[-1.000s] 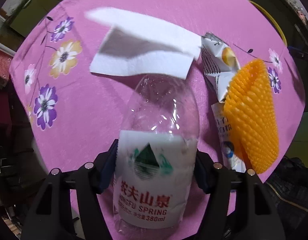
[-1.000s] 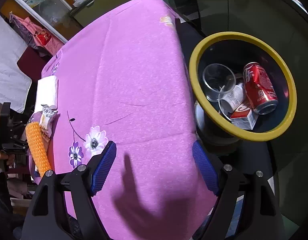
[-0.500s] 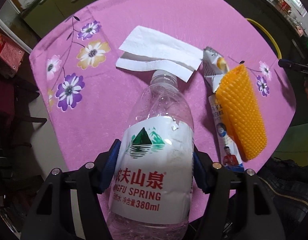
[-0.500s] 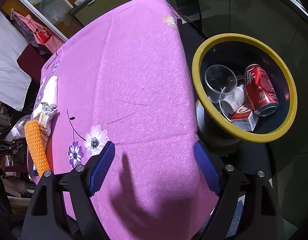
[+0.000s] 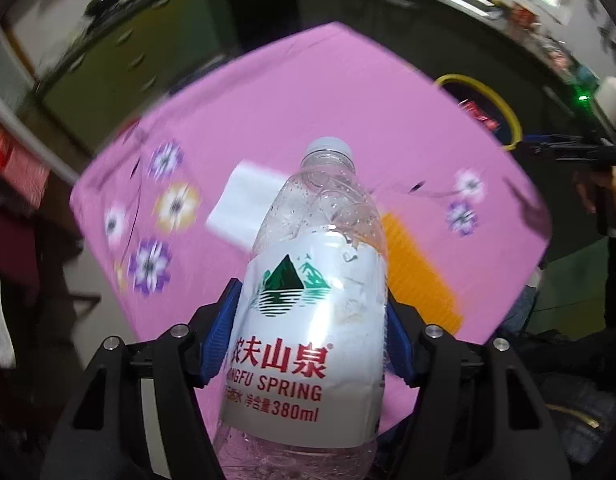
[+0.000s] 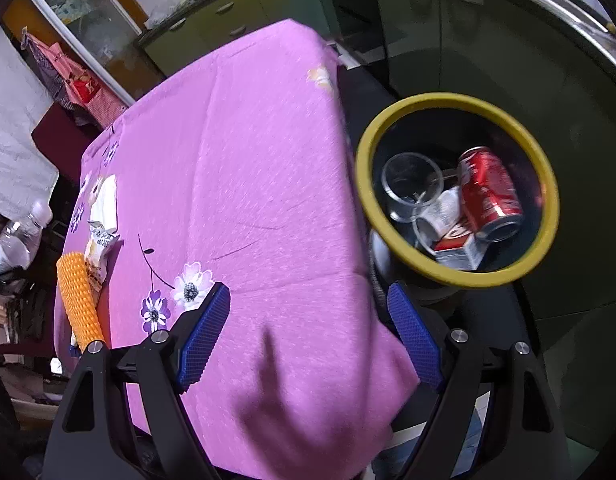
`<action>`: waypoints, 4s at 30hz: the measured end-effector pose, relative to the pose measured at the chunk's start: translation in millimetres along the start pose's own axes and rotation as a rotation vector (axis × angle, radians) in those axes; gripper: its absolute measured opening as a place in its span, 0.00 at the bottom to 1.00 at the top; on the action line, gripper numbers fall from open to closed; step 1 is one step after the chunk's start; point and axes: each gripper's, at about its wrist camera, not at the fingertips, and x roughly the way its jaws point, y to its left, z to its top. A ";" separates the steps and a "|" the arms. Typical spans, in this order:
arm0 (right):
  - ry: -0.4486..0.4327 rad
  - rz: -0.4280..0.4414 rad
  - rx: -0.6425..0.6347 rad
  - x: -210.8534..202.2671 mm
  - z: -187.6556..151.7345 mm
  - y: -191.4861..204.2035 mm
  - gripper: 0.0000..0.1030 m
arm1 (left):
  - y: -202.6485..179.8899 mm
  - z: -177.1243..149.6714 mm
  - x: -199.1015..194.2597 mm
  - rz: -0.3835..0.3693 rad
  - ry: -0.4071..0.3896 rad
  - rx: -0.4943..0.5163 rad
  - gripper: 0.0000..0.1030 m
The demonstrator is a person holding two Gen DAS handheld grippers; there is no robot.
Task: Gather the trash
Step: 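Carry the water bottle over the bin and drop it with the left gripper, then grasp the orange mesh fruit sleeve with the right gripper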
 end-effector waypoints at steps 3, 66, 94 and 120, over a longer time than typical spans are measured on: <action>-0.034 -0.021 0.003 -17.0 -1.7 -6.6 0.78 | -27.7 31.2 -7.9 -0.051 -0.043 0.068 0.60; -0.002 0.098 -0.133 -17.9 -19.9 48.6 0.79 | 78.5 56.7 46.5 0.097 -0.644 -0.454 0.93; 0.178 0.237 -0.425 86.1 -79.6 255.6 0.79 | 118.6 1.6 78.0 0.266 -0.714 -0.572 0.93; -0.124 0.046 -0.274 -4.5 -26.2 159.4 0.15 | 118.6 1.8 73.9 0.277 -0.708 -0.569 0.93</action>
